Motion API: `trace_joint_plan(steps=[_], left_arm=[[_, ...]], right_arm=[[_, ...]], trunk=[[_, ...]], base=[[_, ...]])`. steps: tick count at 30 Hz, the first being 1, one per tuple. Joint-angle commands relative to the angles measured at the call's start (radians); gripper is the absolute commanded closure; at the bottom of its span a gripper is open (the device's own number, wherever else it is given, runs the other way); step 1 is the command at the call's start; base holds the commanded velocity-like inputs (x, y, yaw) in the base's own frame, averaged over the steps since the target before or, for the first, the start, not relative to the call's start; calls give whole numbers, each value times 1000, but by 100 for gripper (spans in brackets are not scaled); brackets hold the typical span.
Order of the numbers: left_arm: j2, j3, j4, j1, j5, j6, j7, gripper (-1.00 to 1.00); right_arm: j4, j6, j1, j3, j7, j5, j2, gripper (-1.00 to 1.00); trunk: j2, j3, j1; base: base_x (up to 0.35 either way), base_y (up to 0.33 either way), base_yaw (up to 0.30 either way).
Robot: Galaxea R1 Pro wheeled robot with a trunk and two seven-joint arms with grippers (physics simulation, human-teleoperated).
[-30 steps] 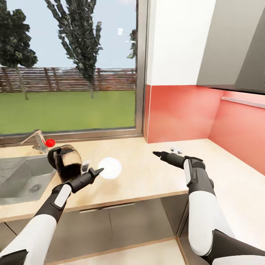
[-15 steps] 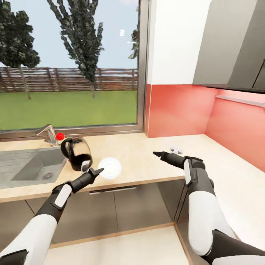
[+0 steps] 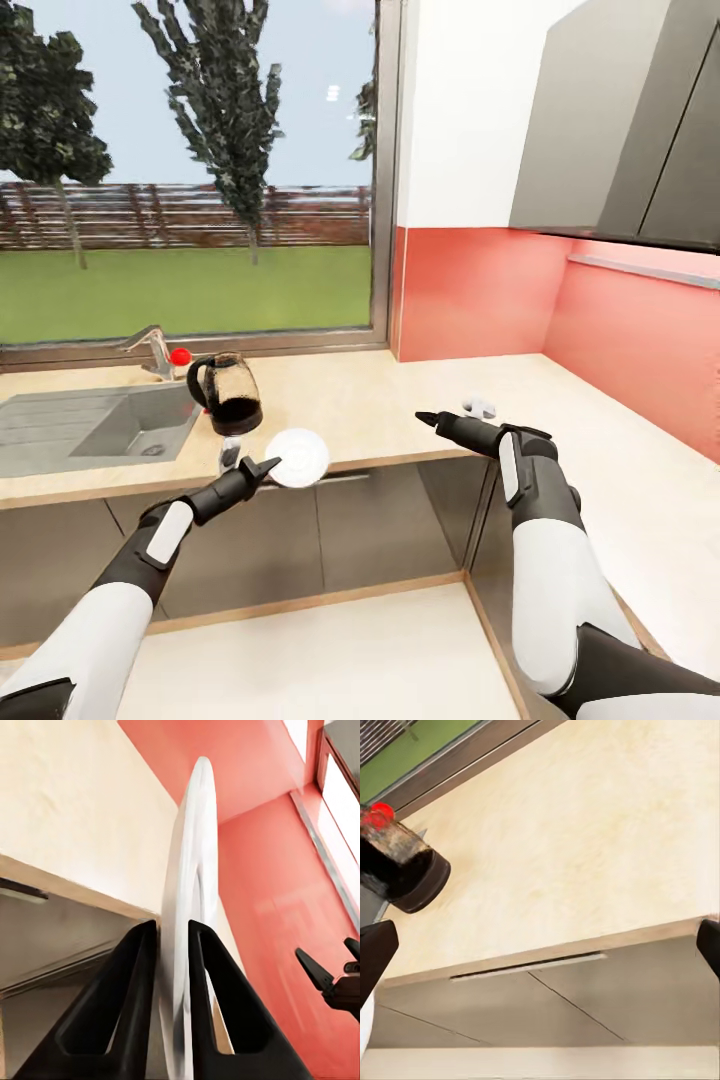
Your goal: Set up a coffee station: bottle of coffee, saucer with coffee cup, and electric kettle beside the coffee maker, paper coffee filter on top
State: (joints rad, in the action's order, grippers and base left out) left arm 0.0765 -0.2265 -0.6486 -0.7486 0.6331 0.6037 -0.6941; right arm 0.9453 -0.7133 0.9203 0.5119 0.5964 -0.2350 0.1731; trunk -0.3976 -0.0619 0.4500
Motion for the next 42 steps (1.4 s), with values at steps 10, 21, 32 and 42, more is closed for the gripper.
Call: trace_joint_plan(steps=[10,21,32,42], left_arm=[[8,-7,15,113,-13,-11,-2,100],[45,-5,18,453,-19,-174,-78,100],[40,1,330,512,-18,-487,-78,100],[49,-9,469,513,-13,-638,-72,100]], right_arm=[[-64,-3,1,5,8,-14,1,-100],[-568,168,-39,4,7,-21,-30,-100],[-894,415,-232,1,-433,-231,-106,-100],[-919,413,-369,0,-735,-332,-98,-100]], trunk=[[-3,-2,0],[-3,-2,0],[-3,-2,0],[-3,-2,0]], base=[[-224,0,0],[-5,0,0],[0,0,0],[0,0,0]])
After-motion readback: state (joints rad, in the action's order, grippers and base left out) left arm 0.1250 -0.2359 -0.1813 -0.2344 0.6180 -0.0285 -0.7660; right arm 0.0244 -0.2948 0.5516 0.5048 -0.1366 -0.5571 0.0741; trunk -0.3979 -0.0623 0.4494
